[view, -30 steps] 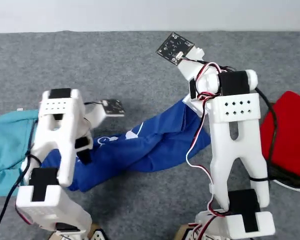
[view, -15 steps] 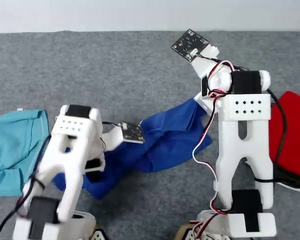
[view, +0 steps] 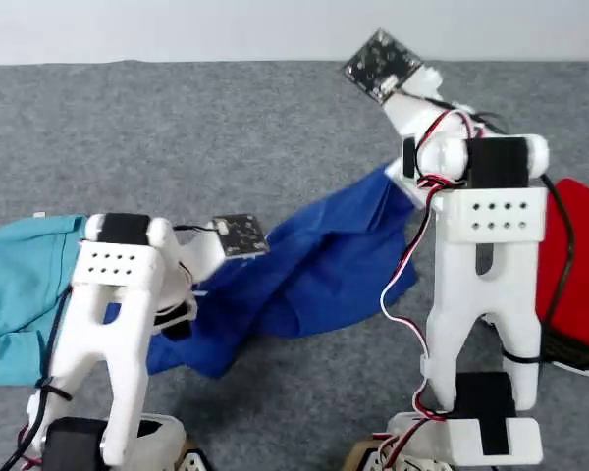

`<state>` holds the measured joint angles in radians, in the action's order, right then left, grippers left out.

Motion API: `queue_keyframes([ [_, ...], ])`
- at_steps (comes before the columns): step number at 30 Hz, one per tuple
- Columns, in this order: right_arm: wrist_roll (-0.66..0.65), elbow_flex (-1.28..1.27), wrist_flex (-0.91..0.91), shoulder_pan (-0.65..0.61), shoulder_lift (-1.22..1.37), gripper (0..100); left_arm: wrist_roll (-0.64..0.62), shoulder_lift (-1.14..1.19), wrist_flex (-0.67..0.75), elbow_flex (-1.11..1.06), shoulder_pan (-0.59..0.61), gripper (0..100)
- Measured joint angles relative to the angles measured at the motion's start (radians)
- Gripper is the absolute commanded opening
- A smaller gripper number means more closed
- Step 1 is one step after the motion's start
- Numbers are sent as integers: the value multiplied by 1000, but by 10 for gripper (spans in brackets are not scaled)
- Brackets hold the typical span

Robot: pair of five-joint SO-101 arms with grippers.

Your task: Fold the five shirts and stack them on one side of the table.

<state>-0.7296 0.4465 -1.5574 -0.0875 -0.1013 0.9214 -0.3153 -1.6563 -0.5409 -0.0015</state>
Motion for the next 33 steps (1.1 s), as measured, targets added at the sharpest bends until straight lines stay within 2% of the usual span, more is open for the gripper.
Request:
queue_keyframes([
  [7, 0, 103, -3, 0, -2, 10, 0, 0, 94, -51, 2, 188],
  [14, 0, 103, -12, 0, -2, 10, -28, 0, 110, -74, -87, 188],
  [19, 0, 112, -12, -31, -2, 10, -37, 0, 195, -130, -107, 188],
  [28, -8, 149, 0, -29, -2, 10, -40, 14, 413, -183, 48, 188],
  [33, -11, 149, 23, -6, 41, 10, -38, 190, 460, -95, 64, 187],
])
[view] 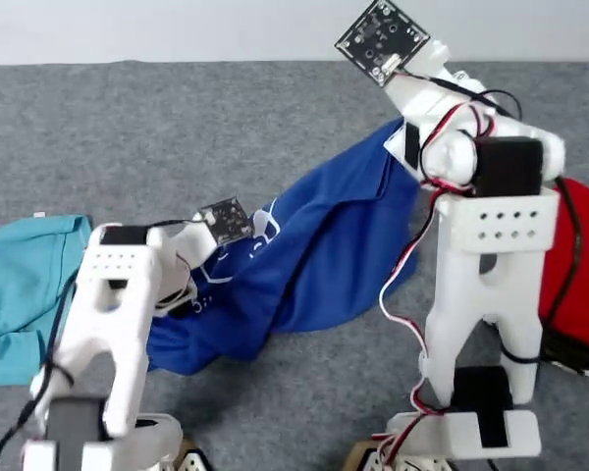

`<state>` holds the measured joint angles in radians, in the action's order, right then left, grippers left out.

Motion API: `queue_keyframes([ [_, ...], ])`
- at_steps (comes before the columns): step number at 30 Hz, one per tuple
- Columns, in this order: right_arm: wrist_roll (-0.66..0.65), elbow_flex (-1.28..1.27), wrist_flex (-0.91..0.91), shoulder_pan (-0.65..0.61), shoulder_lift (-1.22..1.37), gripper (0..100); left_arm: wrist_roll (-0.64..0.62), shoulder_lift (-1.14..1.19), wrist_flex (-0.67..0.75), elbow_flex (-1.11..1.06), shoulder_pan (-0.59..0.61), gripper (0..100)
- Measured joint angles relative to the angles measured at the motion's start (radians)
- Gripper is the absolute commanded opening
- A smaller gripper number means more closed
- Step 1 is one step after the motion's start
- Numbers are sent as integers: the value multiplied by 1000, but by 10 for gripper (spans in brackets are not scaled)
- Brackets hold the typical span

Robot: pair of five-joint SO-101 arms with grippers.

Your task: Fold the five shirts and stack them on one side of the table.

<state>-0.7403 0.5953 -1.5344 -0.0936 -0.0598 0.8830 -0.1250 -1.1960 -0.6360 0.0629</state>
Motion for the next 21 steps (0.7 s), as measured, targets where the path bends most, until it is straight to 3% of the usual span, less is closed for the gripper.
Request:
queue_keyframes([
  [5, 0, 0, 54, 49, 29, 10, -5, 295, -60, 244, 23, 185],
  [13, 0, 0, 61, 64, 31, 10, -14, 736, -344, 821, 51, 184],
  [21, 0, 0, 75, 104, 57, 10, -75, 885, -520, 1419, 77, 185],
])
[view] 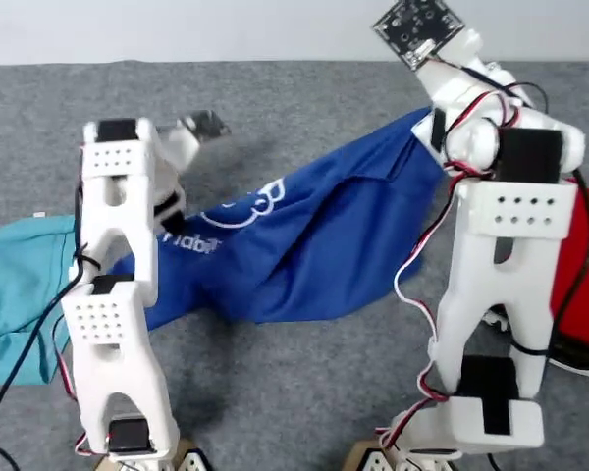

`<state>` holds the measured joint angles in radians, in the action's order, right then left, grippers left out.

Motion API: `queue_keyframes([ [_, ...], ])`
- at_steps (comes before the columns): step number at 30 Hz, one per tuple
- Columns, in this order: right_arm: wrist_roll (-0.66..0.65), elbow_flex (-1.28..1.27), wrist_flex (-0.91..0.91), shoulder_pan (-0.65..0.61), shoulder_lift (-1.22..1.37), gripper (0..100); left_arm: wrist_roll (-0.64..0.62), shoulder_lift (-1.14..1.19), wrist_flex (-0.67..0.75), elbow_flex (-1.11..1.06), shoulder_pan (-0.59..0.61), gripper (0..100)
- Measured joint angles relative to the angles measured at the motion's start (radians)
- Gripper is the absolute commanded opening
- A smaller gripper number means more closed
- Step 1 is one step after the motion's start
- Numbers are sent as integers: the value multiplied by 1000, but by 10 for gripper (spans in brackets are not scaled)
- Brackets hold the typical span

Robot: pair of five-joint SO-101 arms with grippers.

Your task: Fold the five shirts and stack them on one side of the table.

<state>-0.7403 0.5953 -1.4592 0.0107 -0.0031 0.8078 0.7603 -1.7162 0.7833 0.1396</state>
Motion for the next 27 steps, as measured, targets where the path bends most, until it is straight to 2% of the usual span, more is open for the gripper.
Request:
queue_keyframes([
  [4, 0, 0, 9, 46, 21, 10, -17, -3, -8, 29, 0, 185],
  [9, 0, 0, 9, 63, 23, 10, -23, -100, -8, -153, -17, 188],
  [19, 0, 0, 9, 63, 23, 10, -23, -433, -8, -609, -230, 191],
  [27, 0, 0, 9, 51, 23, 10, -23, -454, -5, -698, -311, 206],
])
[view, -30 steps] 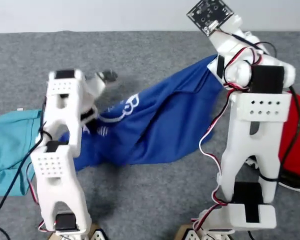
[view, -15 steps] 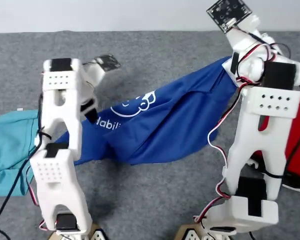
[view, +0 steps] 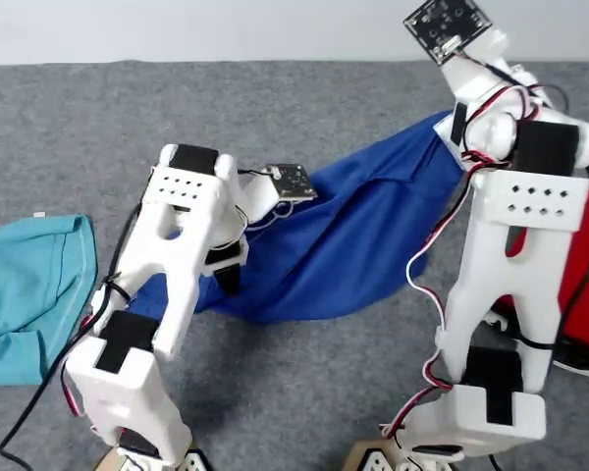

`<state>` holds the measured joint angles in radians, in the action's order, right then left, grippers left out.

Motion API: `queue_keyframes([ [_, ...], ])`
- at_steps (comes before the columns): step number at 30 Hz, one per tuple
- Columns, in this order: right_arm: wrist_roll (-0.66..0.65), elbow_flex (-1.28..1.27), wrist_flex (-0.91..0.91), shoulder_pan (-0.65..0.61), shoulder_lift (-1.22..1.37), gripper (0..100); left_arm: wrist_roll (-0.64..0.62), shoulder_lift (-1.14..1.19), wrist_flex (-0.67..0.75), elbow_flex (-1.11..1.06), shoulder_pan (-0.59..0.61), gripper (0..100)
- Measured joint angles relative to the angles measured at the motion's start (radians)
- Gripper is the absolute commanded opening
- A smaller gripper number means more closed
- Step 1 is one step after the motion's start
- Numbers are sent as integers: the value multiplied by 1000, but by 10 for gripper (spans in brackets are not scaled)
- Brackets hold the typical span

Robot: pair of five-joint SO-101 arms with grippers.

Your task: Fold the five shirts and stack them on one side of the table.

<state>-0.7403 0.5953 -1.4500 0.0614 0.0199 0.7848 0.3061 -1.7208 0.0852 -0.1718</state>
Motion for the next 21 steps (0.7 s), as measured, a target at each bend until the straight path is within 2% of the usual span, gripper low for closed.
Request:
queue_keyframes([
  [6, 0, 0, -2, -3, 0, 10, 0, 104, 44, 0, -3, 184],
  [12, 0, 0, -14, -3, 0, 10, 0, 118, 60, 0, -5, 14],
  [21, 0, 0, -14, -3, 0, 10, 0, -138, 28, 0, 44, 6],
])
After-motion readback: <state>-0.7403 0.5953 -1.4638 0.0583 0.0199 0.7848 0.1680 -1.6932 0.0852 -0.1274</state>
